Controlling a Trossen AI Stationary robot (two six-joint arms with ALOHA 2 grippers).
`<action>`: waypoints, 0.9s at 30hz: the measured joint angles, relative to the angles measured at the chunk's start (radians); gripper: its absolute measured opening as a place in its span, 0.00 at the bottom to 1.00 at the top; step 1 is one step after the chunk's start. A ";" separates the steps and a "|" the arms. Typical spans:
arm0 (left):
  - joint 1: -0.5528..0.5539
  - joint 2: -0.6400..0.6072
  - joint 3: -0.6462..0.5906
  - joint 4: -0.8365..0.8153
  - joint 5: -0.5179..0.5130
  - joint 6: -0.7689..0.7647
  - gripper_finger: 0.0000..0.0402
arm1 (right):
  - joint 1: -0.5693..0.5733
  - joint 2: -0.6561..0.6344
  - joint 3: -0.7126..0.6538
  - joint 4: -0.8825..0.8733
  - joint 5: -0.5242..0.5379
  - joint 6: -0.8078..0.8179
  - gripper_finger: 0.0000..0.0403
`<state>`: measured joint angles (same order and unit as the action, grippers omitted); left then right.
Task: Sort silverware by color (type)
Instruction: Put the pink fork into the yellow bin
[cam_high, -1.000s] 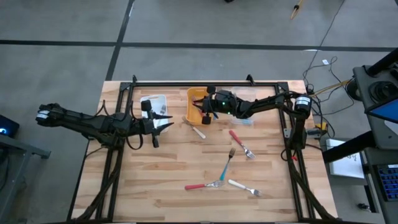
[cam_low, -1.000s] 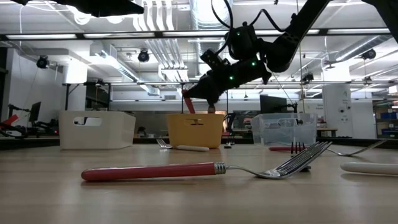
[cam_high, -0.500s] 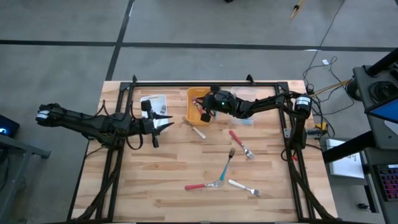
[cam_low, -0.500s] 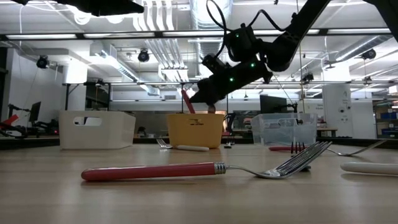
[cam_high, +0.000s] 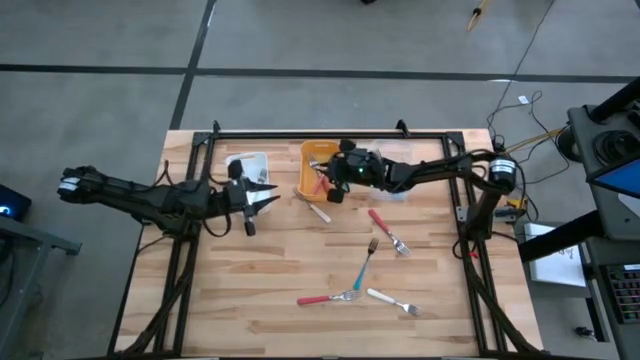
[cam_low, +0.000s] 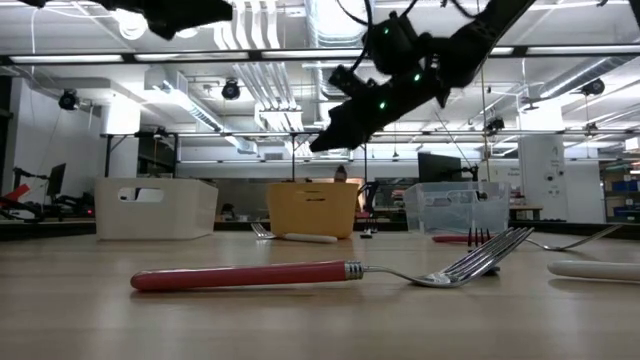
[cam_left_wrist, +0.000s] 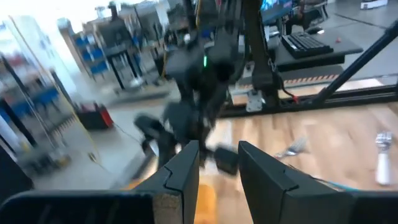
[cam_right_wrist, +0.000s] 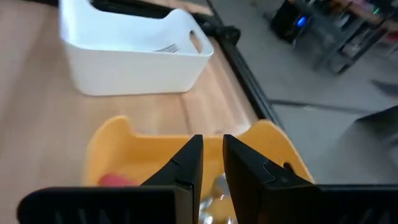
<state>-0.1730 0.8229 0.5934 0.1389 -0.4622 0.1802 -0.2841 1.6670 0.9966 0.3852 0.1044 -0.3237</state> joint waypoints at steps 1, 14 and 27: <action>0.000 0.004 0.000 -0.020 0.000 -0.041 0.23 | 0.005 -0.024 0.000 -0.041 0.001 0.024 0.13; 0.000 0.158 0.000 -0.018 -0.006 -0.280 0.23 | 0.117 -0.348 0.000 -0.505 0.000 0.405 0.13; 0.056 0.360 0.207 -0.092 -0.013 -0.355 0.23 | 0.220 -0.544 0.000 -0.871 0.001 0.572 0.13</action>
<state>-0.1168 1.1833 0.8007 0.0465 -0.4753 -0.1751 -0.0644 1.1228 0.9966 -0.4859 0.1055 0.2481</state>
